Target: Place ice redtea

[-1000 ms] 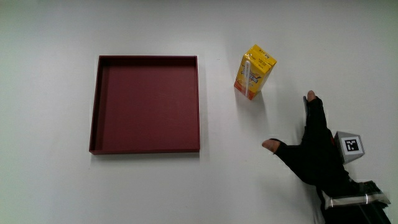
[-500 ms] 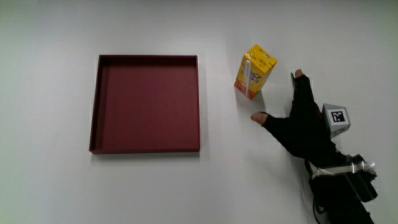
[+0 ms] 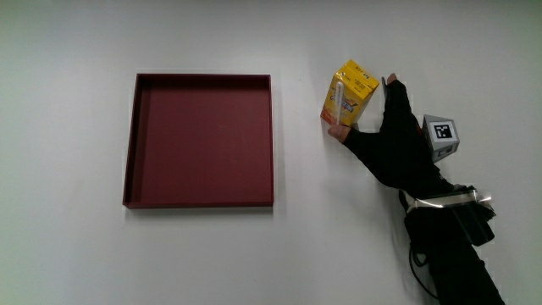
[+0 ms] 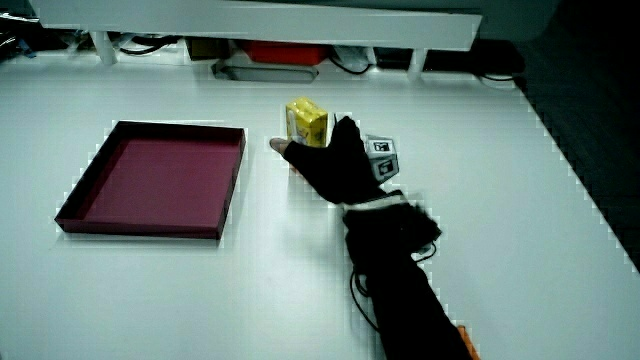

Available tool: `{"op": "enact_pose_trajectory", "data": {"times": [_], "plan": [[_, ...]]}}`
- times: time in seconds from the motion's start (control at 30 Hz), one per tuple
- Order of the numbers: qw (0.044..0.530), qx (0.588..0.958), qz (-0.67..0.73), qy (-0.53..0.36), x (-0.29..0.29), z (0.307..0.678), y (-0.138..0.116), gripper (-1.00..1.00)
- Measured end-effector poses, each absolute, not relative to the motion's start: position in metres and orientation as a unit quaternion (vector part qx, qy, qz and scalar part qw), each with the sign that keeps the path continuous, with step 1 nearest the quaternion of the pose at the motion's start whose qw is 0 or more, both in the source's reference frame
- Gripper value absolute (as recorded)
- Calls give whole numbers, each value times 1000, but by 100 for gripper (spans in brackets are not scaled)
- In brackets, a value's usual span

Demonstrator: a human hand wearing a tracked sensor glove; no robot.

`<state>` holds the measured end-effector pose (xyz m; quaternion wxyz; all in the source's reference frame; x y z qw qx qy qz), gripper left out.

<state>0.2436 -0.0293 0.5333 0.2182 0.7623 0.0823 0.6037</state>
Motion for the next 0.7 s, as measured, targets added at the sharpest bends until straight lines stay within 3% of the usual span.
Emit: {"op": "enact_pose_trajectory", "data": {"times": [0.47,0.7], "plan": [[211,750,620,94,238,537,-33,0],[168,709,674,120,243,549,-27,-28]]}}
